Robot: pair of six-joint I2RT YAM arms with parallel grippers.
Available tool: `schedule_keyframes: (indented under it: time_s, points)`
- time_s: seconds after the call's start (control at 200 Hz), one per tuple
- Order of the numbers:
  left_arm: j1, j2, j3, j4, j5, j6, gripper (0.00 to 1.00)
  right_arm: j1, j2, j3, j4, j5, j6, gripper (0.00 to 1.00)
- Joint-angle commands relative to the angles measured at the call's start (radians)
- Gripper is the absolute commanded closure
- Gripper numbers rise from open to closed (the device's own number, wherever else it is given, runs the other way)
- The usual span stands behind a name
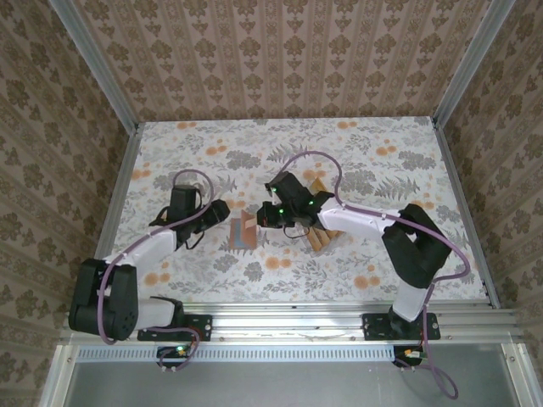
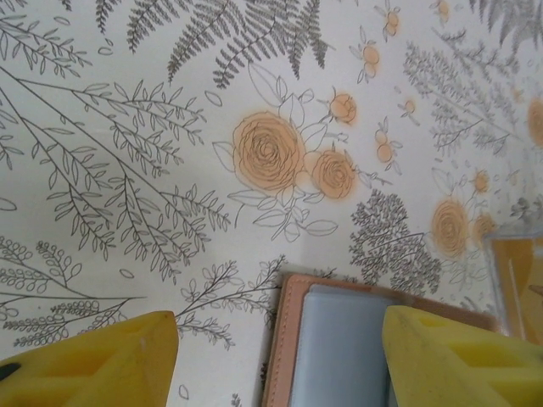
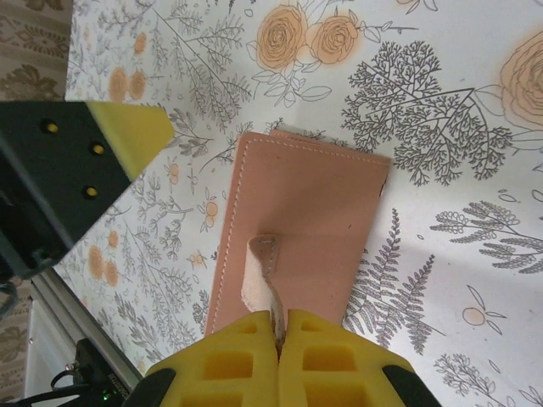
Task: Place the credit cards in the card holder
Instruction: Place the card holder at the center of the table.
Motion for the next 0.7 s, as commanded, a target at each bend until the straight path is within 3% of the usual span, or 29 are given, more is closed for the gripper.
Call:
schedule_keyframes:
  time_s: [0.0, 0.375, 0.695]
  points:
    - [-0.031, -0.019, 0.003, -0.072, -0.045, 0.056, 0.35, -0.015, -0.056, -0.043, 0.04, -0.023, -0.004, 1.0]
    - [-0.155, 0.087, 0.083, -0.146, -0.169, 0.124, 0.37, -0.065, -0.085, -0.124, 0.024, 0.002, -0.027, 1.0]
    - [-0.17, 0.15, 0.107, -0.13, -0.142, 0.127, 0.34, -0.092, -0.087, -0.191, 0.035, 0.019, -0.036, 1.0]
